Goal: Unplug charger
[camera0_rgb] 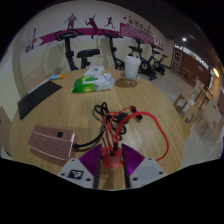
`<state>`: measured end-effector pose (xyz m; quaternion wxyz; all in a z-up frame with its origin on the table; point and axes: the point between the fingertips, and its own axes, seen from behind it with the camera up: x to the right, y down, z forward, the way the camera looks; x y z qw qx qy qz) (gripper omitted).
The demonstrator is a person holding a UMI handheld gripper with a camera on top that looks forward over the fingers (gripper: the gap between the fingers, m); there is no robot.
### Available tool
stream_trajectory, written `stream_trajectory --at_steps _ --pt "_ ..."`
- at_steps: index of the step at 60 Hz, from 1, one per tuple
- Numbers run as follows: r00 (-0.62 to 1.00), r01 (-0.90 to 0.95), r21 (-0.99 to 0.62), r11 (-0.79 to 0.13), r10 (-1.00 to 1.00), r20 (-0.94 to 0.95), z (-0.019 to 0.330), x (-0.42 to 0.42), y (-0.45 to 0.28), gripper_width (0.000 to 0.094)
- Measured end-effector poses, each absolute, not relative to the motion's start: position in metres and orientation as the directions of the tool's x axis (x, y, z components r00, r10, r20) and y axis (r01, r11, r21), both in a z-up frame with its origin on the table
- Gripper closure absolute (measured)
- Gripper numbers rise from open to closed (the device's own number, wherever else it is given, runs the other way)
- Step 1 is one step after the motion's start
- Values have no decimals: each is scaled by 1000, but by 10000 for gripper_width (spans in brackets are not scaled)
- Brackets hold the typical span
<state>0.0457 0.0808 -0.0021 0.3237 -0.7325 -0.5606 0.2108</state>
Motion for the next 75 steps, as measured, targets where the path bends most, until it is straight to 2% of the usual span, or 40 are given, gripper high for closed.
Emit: stream_trajectory --at_steps 8,11,20,31,38,46,54,62,75 --pt "290 694 -705 -143 953 92 12 61 78 49" --pt "296 690 -709 -149 951 88 27 75 71 99" --pt "290 638 -754 -156 956 48 97 124 26 77" --pt "272 576 -810 -112 960 61 193 210 -49 78" --pt "289 554 -824 -120 956 55 229 276 -93 84" --pt "315 551 -822 -143 948 46 245 341 -132 80" --pt "322 554 -818 -156 946 37 248 382 -158 85" --pt "336 554 -822 -137 939 70 252 401 -162 78" --pt "349 550 -821 -155 935 57 249 409 -164 83"
